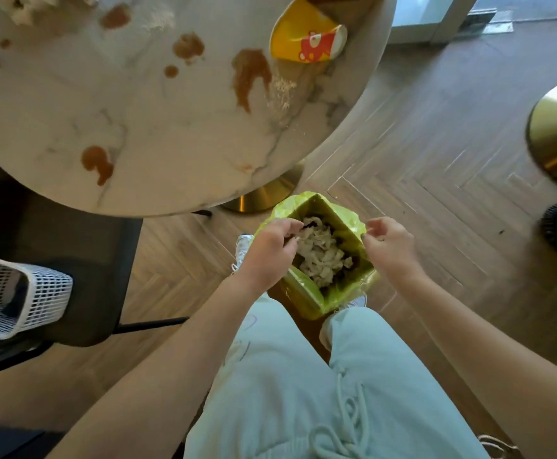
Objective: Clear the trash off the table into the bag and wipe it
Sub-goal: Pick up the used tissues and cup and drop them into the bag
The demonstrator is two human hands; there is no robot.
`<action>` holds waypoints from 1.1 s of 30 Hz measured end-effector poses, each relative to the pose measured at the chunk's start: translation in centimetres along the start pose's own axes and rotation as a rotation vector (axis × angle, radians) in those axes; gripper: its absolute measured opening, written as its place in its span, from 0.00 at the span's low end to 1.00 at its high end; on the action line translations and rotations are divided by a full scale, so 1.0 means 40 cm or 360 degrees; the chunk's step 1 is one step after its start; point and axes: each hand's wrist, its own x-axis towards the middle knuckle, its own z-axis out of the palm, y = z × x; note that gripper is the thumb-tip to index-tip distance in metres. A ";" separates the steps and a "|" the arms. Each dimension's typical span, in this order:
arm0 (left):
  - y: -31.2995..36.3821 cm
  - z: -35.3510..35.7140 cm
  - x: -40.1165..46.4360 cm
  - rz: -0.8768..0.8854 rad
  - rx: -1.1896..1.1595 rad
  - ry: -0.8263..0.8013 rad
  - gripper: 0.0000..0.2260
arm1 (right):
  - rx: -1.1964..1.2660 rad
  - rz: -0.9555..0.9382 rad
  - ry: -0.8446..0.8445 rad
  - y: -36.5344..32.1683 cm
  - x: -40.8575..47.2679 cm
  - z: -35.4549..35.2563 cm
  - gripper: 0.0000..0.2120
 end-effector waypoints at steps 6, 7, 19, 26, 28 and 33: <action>0.075 -0.140 0.029 0.0235 -0.0162 0.0215 0.12 | 0.0032 -0.0419 0.0172 -0.216 0.020 -0.022 0.09; 0.080 -0.162 0.041 0.0227 -0.0183 0.0224 0.12 | 0.0040 -0.0494 0.0191 -0.252 0.026 -0.021 0.08; -0.079 -0.679 0.295 0.0028 0.0021 0.0758 0.11 | -0.0016 -0.0955 0.0196 -0.812 0.228 0.166 0.08; -0.260 -0.913 0.426 -0.0141 0.0187 0.0941 0.13 | -0.0192 -0.1040 0.0073 -1.054 0.383 0.336 0.09; -0.310 -0.954 0.468 -0.0212 0.0252 0.0999 0.17 | -0.0252 -0.1047 0.0037 -1.100 0.429 0.388 0.11; -0.382 -1.013 0.554 -0.0272 0.0436 0.0992 0.27 | -0.0404 -0.1041 -0.0060 -1.193 0.514 0.504 0.18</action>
